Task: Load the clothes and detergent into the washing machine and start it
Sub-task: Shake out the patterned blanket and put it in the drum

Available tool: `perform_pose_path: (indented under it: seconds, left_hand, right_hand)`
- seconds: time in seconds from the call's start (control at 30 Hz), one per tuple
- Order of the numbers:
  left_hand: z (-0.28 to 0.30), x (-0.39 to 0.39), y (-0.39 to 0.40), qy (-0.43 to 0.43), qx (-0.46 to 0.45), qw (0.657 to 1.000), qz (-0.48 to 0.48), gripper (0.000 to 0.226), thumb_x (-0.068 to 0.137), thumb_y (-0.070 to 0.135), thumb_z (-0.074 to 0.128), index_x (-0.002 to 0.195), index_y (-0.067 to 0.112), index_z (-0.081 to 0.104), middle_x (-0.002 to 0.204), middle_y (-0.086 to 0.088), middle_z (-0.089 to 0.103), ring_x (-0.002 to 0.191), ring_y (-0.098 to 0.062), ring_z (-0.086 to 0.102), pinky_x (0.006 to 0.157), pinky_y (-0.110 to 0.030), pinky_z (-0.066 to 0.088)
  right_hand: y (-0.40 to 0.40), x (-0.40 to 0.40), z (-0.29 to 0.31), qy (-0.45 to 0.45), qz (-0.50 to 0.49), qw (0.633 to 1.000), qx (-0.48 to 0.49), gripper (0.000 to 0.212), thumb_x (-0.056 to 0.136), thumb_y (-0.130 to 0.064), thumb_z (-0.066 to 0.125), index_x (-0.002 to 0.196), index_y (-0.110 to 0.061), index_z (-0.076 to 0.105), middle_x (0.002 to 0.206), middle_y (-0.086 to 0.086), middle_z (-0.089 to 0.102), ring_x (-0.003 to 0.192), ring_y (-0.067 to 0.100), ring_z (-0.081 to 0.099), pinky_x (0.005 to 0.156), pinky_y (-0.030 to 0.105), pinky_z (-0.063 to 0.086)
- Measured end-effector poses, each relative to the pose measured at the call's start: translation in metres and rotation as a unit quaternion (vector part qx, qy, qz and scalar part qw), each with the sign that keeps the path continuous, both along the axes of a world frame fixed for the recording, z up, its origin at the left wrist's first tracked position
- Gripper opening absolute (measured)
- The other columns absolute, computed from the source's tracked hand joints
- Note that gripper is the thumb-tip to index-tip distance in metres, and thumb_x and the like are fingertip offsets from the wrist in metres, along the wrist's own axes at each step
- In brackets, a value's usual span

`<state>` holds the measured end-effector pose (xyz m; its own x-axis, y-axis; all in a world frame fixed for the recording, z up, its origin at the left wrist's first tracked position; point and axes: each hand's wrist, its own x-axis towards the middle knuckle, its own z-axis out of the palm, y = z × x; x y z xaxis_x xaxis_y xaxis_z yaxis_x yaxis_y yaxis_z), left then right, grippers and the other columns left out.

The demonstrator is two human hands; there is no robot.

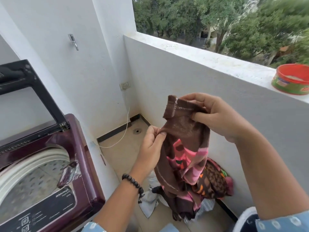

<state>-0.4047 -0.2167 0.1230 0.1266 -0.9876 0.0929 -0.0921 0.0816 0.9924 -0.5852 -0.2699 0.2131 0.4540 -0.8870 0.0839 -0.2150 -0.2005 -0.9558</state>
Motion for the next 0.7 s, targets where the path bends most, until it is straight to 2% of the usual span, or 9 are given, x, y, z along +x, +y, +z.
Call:
perform_pose_path:
  seconds: [0.1,0.17,0.23,0.27,0.37,0.5,0.57,0.63,0.7]
  left_hand:
    - [0.003,0.001,-0.001,-0.058,-0.029,0.997,-0.040,0.019,0.091,0.028,0.060,0.100,0.012,0.057,0.086,-0.002,0.063,0.081,-0.015,0.061,0.078,-0.036,0.053]
    - [0.005,0.002,-0.002,-0.066,-0.047,0.995,-0.055,0.013,0.084,0.021,0.068,0.094,0.023,0.061,0.085,0.009,0.067,0.086,-0.012,0.065,0.079,-0.031,0.054]
    - [0.007,0.008,-0.004,-0.081,-0.056,0.994,-0.047,0.023,0.081,0.014,0.075,0.087,0.021,0.054,0.083,0.011,0.065,0.082,-0.009,0.064,0.076,-0.025,0.052]
    - [0.006,0.012,-0.005,-0.091,-0.052,0.994,-0.039,0.028,0.080,0.012,0.077,0.090,0.021,0.053,0.087,0.009,0.066,0.084,-0.010,0.065,0.078,-0.024,0.053]
    - [0.002,0.023,-0.007,-0.124,-0.010,0.991,-0.053,0.031,0.078,0.019,0.081,0.100,0.022,0.059,0.093,0.006,0.070,0.089,-0.010,0.068,0.082,-0.033,0.056]
    - [-0.026,0.030,-0.008,-0.215,0.070,0.970,-0.091,0.022,0.073,0.037,0.083,0.086,0.042,0.066,0.085,0.018,0.073,0.083,-0.001,0.069,0.078,-0.034,0.058]
    - [-0.046,0.035,-0.008,-0.240,0.114,0.958,-0.107,0.019,0.073,0.038,0.083,0.086,0.040,0.069,0.088,0.016,0.074,0.085,-0.002,0.068,0.081,-0.038,0.058]
    - [-0.065,0.043,-0.007,-0.258,0.142,0.948,-0.120,0.024,0.078,0.040,0.078,0.099,0.033,0.069,0.097,0.012,0.073,0.091,-0.005,0.067,0.086,-0.042,0.056]
    - [-0.076,0.052,-0.008,-0.233,0.139,0.957,-0.103,0.029,0.084,0.043,0.069,0.109,0.028,0.066,0.104,0.006,0.072,0.098,-0.012,0.067,0.090,-0.048,0.053]
  right_hand:
    - [0.002,0.004,-0.008,0.081,0.080,0.993,0.019,0.052,0.085,-0.008,0.071,0.127,-0.035,0.056,0.099,0.010,0.064,0.091,0.030,0.065,0.081,0.039,0.059]
    - [0.002,0.012,-0.016,0.075,0.069,0.994,0.039,0.035,0.087,-0.015,0.070,0.118,-0.029,0.064,0.093,0.012,0.069,0.088,0.030,0.069,0.079,0.042,0.060]
    - [0.002,0.017,-0.017,0.056,0.013,0.998,0.028,0.012,0.093,-0.016,0.063,0.102,-0.017,0.071,0.090,0.009,0.075,0.085,0.027,0.072,0.080,0.046,0.059]
    - [0.000,0.017,-0.016,0.042,-0.024,0.999,0.008,0.013,0.096,-0.017,0.059,0.098,-0.012,0.071,0.091,0.011,0.075,0.083,0.025,0.071,0.081,0.048,0.058]
    - [-0.007,0.013,-0.005,-0.053,-0.083,0.994,-0.039,0.017,0.100,-0.017,0.051,0.094,-0.009,0.065,0.087,0.011,0.067,0.078,0.019,0.065,0.076,0.042,0.055]
    - [-0.007,0.014,0.010,-0.189,-0.054,0.976,-0.088,0.014,0.100,-0.014,0.048,0.097,-0.014,0.062,0.087,0.005,0.062,0.079,0.016,0.060,0.073,0.032,0.051]
    - [-0.006,0.010,0.021,-0.269,-0.056,0.957,-0.097,0.016,0.100,-0.012,0.046,0.096,-0.015,0.061,0.084,0.004,0.061,0.078,0.017,0.058,0.075,0.034,0.051]
    - [-0.008,0.001,0.030,-0.320,-0.075,0.938,-0.112,0.015,0.101,-0.010,0.045,0.099,-0.013,0.060,0.084,0.003,0.061,0.076,0.017,0.058,0.076,0.037,0.051]
    - [-0.011,-0.008,0.033,-0.345,-0.109,0.924,-0.125,0.014,0.100,-0.009,0.045,0.103,-0.010,0.058,0.085,0.002,0.063,0.078,0.016,0.058,0.078,0.037,0.051]
